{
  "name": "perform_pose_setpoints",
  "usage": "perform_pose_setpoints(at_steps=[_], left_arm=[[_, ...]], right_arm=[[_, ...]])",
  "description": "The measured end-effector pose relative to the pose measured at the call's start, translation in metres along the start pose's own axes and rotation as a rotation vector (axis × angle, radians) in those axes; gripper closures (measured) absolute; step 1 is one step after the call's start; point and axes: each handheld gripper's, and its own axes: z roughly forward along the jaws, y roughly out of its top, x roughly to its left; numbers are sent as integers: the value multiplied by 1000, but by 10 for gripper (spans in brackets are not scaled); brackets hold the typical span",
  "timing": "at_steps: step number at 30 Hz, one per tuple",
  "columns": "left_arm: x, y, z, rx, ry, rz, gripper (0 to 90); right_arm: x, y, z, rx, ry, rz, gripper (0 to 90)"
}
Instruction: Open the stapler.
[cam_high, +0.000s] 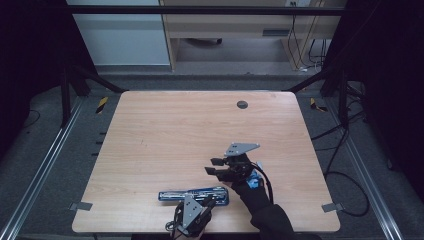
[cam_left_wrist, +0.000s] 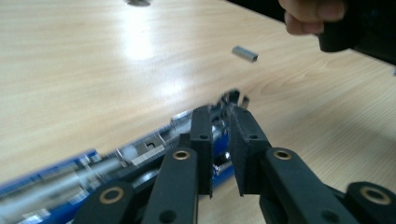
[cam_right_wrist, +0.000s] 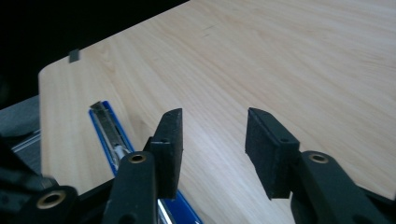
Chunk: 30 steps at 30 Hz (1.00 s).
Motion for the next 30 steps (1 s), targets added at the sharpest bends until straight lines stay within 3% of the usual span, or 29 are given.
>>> perform_pose_setpoints(at_steps=[5,7,10,16,20,23,24,26,30], left_arm=[[10,16,-3,6,-13,19,739],[18,28,-5,2,-50,32,731],[27,41,-7,3,-51,66,703],[50,68,-10,14,-57,75,644],[70,83,-14,35,-27,106,592],[88,93,-19,44,-9,97,565],[88,93,-19,44,-9,97,558],[105,100,-25,48,16,86,548],[124,104,-36,50,58,100,535]], right_arm=[[-12,-5,-17,-25,-69,6,493],[-20,-9,-28,-36,-117,19,474],[-25,-12,-39,-43,-139,32,475],[-37,-18,-60,-67,-190,56,506],[-43,-23,-71,-63,-244,64,521],[-48,-29,-76,-56,-266,79,519],[-48,-29,-76,-56,-266,79,519],[-53,-33,-80,-42,-287,93,490],[-59,-37,-88,-47,-313,121,464]])
